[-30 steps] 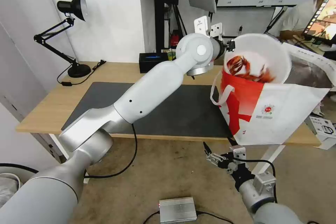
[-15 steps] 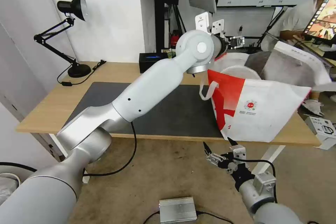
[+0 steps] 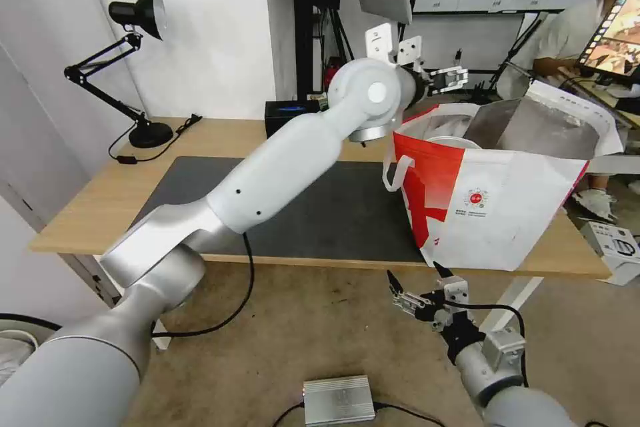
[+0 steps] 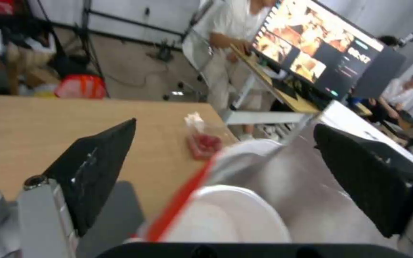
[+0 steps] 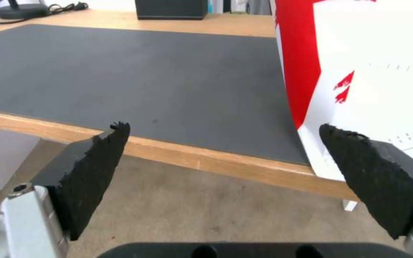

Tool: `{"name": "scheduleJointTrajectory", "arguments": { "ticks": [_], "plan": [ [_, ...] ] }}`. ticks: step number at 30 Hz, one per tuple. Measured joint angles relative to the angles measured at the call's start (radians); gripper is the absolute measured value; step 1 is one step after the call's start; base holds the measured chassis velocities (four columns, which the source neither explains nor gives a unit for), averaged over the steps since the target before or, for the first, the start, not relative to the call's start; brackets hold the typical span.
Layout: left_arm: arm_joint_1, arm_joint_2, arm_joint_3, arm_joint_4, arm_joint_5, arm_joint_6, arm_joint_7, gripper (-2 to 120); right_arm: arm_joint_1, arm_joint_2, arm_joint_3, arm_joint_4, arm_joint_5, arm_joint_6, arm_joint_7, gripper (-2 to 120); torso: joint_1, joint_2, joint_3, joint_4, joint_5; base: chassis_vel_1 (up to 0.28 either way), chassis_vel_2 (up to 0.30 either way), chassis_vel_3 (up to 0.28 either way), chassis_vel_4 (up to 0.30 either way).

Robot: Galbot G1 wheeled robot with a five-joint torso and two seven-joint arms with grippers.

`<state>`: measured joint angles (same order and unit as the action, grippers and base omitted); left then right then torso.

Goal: Pick up the trash from the table and place it into the takeout bag.

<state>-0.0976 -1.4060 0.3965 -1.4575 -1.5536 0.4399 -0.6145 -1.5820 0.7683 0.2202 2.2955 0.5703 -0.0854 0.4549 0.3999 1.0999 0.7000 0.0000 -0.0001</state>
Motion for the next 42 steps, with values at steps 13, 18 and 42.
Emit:
{"name": "scheduleJointTrajectory", "arguments": {
  "ticks": [13, 18, 42],
  "plan": [
    [0.185, 0.367, -0.080, -0.269, 0.105, -0.024, 0.138, 100, 0.000, 0.000, 0.000, 0.000, 0.000, 0.000, 0.000, 100, 0.000, 0.000, 0.000, 0.0003, -0.0006, 0.000, 0.000, 0.000, 0.000],
    [0.332, 0.512, -0.174, -0.363, 0.171, -0.025, 0.197, 100, 0.000, 0.000, 0.000, 0.000, 0.000, 0.000, 0.000, 100, 0.000, 0.000, 0.000, 0.0003, -0.0005, 0.000, 0.000, 0.000, 0.000],
    [1.140, 0.782, -0.827, -0.560, 0.388, -0.091, 0.399, 100, 0.000, 0.000, 0.000, 0.000, 0.000, 0.000, 0.000, 100, 0.000, 0.000, 0.000, -0.0001, 0.0004, 0.000, 0.000, 0.000, 0.000]
  ]
}}
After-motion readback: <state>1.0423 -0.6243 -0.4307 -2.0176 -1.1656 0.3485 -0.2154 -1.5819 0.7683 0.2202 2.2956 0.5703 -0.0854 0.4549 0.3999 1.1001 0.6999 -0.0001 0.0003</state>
